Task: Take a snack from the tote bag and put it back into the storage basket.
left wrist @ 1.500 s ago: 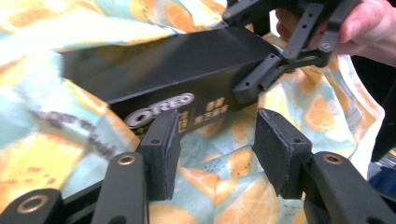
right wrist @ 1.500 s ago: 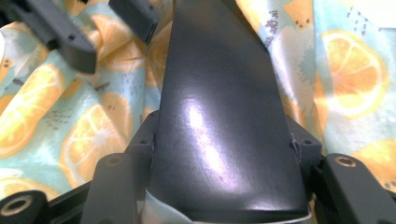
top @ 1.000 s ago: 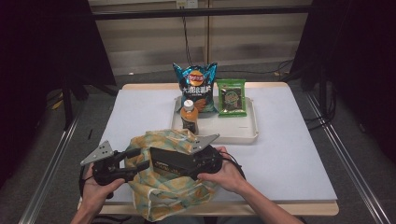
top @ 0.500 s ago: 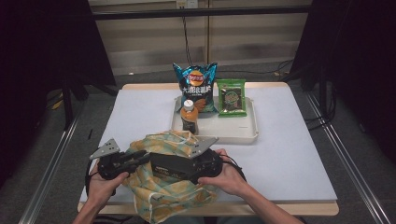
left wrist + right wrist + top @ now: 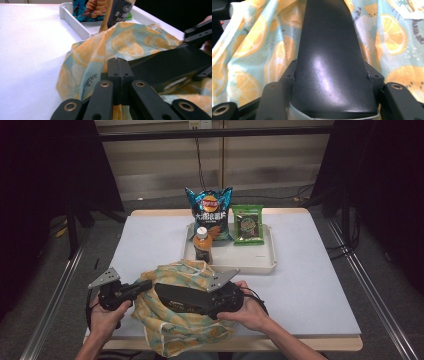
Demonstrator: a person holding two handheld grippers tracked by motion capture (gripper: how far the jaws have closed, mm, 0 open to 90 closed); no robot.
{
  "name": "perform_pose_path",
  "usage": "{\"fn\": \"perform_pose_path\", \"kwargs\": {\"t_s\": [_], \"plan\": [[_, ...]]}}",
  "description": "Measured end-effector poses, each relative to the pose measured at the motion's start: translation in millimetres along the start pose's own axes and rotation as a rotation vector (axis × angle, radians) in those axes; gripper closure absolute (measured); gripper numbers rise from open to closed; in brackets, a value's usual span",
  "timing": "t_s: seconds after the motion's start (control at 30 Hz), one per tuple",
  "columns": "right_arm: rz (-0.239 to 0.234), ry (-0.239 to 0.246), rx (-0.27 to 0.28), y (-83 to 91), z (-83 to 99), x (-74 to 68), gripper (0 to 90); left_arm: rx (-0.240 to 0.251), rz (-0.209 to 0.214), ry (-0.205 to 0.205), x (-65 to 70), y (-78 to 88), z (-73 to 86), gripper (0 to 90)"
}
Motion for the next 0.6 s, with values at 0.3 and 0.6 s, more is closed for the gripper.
{"fn": "perform_pose_path", "kwargs": {"t_s": [0.3, 0.6], "plan": [[-0.001, -0.008, 0.019, 10.4, -0.3, -2.6, 43.8, -0.02, -0.034, 0.012, -11.7, -2.4, 5.3, 90.0], [0.004, 0.013, 0.084, 18.7, -12.3, -4.0, 43.8, -0.097, -0.045, 0.006, -13.7, -12.0, 15.0, 90.0]]}}
Point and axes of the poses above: each handheld gripper's, and its own axes: y roughly backward along the jaws, z roughly out of its underside, x roughly to its right, the point moved 5 cm from there along -y, roughly forward along the jaws, and after that the axes turned 12 degrees about y, right-handed, at the moved point
